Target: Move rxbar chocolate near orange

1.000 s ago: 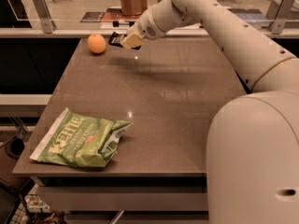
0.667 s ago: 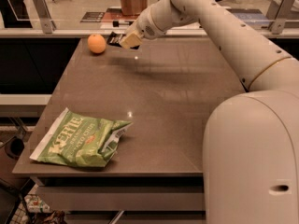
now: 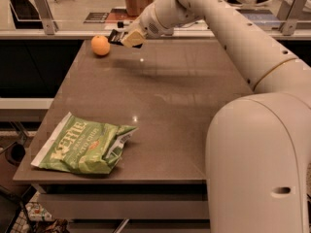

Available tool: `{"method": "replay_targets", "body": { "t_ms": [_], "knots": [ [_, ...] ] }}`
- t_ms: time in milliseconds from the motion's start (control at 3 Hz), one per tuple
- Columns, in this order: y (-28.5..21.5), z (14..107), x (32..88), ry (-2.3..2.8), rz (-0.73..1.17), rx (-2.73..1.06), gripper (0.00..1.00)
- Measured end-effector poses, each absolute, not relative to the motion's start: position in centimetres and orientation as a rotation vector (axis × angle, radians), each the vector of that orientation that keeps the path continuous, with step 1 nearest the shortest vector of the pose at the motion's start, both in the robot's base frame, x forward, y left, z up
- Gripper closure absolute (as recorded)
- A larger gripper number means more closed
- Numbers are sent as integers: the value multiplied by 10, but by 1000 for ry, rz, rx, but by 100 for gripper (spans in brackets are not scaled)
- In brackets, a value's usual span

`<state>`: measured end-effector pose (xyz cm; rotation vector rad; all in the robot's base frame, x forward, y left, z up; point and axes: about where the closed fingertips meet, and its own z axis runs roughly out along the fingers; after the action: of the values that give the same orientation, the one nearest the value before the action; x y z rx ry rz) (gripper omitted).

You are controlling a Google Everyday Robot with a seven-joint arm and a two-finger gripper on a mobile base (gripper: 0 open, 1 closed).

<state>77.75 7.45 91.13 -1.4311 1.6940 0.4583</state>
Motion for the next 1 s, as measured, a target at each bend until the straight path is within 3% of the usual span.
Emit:
{"method": "replay_targets", "body": {
  "t_ms": [667, 1000],
  "knots": [
    [80, 906, 777, 1695, 467, -1438, 12],
    [83, 904, 777, 1696, 472, -1442, 0]
  ]
}}
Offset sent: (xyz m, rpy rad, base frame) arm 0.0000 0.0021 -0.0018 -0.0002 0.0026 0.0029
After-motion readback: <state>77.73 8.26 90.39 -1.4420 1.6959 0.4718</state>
